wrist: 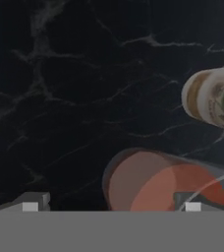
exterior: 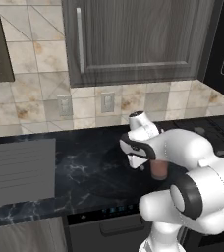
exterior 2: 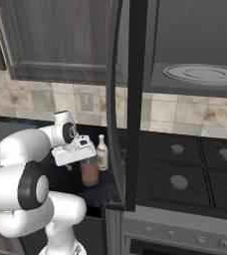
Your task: Place the microwavable item in the microwave. Then, close the microwave door and press the start button.
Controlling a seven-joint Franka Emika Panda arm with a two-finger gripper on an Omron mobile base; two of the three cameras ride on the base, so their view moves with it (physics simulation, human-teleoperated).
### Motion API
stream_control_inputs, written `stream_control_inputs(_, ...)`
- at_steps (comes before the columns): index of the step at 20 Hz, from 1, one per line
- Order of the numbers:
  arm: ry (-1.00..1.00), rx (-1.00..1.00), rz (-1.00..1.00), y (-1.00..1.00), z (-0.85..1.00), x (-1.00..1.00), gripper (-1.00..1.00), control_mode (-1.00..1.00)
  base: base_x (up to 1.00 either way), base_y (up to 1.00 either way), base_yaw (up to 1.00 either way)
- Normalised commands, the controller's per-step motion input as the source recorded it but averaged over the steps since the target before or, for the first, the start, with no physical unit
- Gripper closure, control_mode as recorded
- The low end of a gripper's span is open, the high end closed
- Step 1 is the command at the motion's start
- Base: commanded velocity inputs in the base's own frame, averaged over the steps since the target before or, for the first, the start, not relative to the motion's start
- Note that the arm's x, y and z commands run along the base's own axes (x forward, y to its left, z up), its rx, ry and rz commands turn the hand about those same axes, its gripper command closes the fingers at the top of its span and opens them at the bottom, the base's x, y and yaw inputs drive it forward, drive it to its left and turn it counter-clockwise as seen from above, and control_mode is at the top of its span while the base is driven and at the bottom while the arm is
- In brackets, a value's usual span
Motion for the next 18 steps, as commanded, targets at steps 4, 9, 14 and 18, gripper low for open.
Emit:
stream_control_inputs(4,0.00,0.00,0.08,-0.11,-0.07,-0.13,-1.00,-1.00,0.00,0.00,0.00)
stream_control_inputs(9,0.00,0.00,0.07,-0.11,-0.38,-0.46,1.00,-1.00,0.00,0.00,0.00)
stream_control_inputs(14,0.00,0.00,0.06,-0.04,-0.45,-0.46,1.00,-1.00,0.00,0.00,0.00)
stream_control_inputs(18,0.00,0.00,0.06,-0.01,-0.24,-0.22,1.00,-1.00,0.00,0.00,0.00)
